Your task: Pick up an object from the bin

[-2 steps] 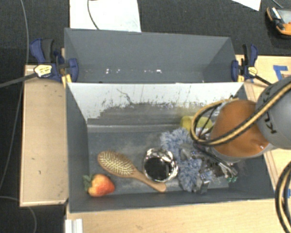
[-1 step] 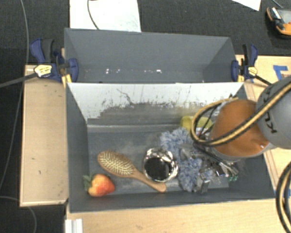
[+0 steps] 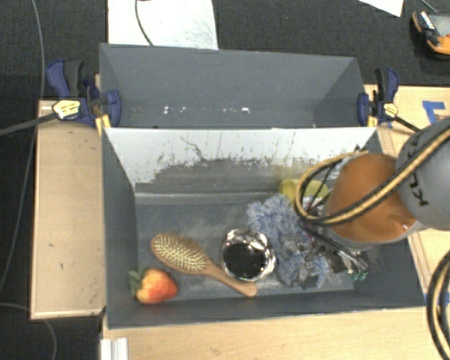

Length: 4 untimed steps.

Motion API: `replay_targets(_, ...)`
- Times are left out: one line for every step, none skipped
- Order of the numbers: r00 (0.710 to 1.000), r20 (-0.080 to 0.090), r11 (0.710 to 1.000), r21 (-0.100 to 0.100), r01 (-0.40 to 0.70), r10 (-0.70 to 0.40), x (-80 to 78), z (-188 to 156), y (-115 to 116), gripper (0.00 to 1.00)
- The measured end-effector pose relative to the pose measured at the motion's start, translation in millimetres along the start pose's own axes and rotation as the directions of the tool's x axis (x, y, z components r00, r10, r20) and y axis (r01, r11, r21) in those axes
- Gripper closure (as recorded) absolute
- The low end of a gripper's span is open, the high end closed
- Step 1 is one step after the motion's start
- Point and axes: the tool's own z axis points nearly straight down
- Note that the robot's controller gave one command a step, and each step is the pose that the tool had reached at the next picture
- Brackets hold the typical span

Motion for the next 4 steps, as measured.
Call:
replay_targets(1.0, 0.0, 1.0, 0.0, -0.004, 0.004, 0.0, 0, 0, 1.0)
replay_targets(1.0, 0.001, 1.0, 0.0, -0.001, 0.001, -0.1, -1, 0, 1.0)
replay_targets(1.0, 0.001, 1.0, 0.0, -0.001, 0.001, 0.0, -12, 0, 1.0)
replay_targets(1.0, -0.007, 1.0, -0.004, -0.002, 0.002, 1.4, -46, 1, 1.0)
